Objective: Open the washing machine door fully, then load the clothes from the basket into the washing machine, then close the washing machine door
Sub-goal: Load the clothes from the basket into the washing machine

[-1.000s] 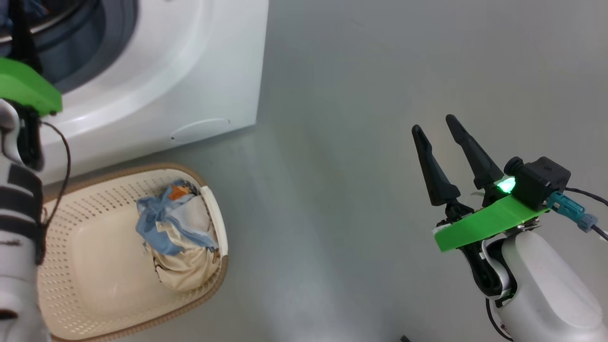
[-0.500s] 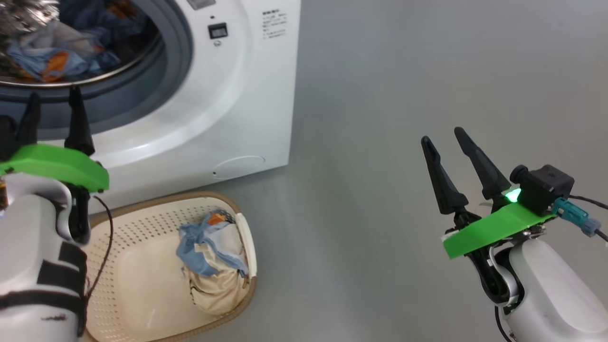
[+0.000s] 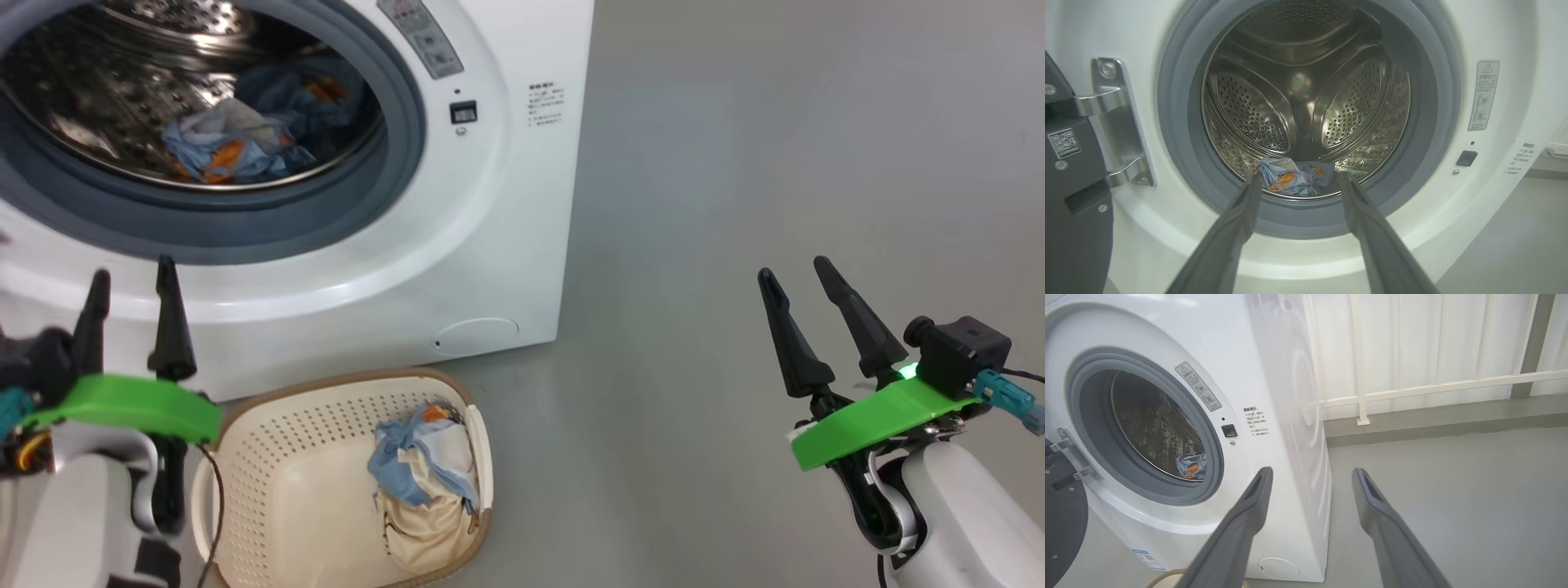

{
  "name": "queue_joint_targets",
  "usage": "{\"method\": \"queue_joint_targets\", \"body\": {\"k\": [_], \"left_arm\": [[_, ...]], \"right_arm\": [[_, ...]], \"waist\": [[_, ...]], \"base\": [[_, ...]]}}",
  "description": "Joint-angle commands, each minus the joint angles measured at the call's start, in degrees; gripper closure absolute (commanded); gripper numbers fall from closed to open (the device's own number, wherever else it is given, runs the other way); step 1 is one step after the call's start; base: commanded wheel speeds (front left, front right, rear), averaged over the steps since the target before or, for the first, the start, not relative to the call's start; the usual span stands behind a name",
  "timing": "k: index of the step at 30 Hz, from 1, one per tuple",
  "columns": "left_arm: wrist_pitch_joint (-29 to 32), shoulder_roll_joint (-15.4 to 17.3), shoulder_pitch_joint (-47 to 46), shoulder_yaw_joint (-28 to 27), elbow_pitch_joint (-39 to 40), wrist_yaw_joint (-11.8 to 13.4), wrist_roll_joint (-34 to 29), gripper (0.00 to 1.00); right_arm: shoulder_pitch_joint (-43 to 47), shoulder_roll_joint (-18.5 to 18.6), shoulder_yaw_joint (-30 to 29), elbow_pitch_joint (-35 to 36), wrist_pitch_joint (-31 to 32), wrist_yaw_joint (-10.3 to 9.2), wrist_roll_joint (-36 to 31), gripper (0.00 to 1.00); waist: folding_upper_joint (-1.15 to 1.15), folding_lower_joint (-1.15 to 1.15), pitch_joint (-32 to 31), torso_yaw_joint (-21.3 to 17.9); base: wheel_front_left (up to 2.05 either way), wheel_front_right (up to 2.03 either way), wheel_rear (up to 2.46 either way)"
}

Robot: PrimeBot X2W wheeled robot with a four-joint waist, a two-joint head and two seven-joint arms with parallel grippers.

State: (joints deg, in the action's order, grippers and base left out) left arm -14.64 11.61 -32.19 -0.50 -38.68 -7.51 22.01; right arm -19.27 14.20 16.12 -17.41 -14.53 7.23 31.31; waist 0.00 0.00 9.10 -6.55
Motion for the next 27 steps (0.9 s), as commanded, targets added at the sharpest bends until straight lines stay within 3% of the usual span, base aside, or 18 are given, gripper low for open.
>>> {"method": "queue_joint_targets", "body": {"k": [1,18,27], "left_arm": [[-0.4,1.8,0.5,-1.8,2.1,0.0,-0.5,0.0],[-0.4,-1.4,16.8,-3.6,17.3,0.1,-2.8,0.0],[-0.4,-3.0,19.8,-2.9,20.0,0.6,-2.3,0.0]], "right_arm": [[0.7,0.6,0.4,1.2,-0.5,0.25,0.2,0.0],[5.1,1.8,-2.4,2.5,-0.5,0.25,-0.7,0.0],[6.1,2.1,-3.6,3.2,-0.5,0.25,-2.1,0.0]], "waist": [[0.0,0.0,-1.9,1.5],[0.0,0.0,-5.8,3.3],[0.0,0.0,-6.5,3.9]], "base": [[0.0,0.0,0.0],[0.0,0.0,0.0],[0.0,0.0,0.0]]}}
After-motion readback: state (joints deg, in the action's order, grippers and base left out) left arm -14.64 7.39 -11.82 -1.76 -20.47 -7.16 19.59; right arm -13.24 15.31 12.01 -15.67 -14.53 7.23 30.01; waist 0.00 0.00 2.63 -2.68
